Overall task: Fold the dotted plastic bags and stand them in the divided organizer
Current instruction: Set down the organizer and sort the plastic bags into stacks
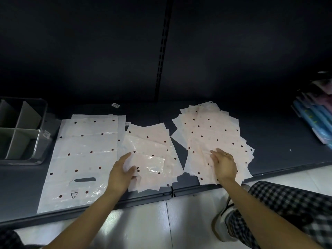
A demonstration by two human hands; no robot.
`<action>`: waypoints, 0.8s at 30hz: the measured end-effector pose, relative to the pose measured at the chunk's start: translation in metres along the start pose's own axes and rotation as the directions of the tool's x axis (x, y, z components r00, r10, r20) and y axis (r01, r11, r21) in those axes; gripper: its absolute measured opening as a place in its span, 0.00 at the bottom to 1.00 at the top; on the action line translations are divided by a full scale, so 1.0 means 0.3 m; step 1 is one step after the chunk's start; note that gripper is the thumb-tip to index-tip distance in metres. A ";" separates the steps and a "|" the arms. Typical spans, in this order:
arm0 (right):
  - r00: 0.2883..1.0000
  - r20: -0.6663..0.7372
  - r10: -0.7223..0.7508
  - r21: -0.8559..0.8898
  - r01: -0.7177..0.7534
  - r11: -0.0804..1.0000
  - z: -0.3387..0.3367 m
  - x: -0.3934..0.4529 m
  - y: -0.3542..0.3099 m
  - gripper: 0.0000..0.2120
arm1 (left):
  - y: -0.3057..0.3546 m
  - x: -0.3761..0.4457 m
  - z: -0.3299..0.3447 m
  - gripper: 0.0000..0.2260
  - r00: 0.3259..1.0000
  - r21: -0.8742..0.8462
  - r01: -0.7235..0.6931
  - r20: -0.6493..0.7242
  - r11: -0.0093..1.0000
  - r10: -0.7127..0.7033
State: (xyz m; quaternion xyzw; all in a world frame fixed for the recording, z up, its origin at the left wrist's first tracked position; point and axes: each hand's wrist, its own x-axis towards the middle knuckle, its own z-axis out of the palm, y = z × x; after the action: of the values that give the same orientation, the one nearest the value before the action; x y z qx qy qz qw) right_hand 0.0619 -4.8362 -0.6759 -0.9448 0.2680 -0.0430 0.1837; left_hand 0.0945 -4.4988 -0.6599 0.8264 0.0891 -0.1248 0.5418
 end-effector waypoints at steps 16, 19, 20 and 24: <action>0.701 0.017 -0.713 0.171 0.701 0.692 0.000 -0.160 -0.457 0.07 | 0.162 -0.052 0.015 0.27 0.948 -0.396 0.256 0.279 0.882 -0.150; 0.454 0.060 -0.889 0.119 0.881 0.458 0.028 -0.190 -0.479 0.04 | 0.137 -0.033 -0.005 0.20 0.935 -0.411 0.334 0.256 0.848 -0.244; 0.443 0.118 -0.889 0.151 0.877 0.457 0.038 -0.194 -0.484 0.05 | 0.121 -0.029 -0.010 0.19 0.934 -0.396 0.348 0.221 0.850 -0.279; 0.633 0.228 -0.740 0.232 0.703 0.673 0.069 -0.190 -0.451 0.15 | 0.057 -0.008 -0.021 0.25 0.967 -0.182 0.254 0.043 0.950 -0.250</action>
State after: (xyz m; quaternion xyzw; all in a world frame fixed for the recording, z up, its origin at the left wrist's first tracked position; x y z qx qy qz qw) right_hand 0.0833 -4.6930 -0.6439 -0.9544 -0.1670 0.0162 0.2469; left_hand 0.0977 -4.4999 -0.6420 0.7528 0.2000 -0.1919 0.5971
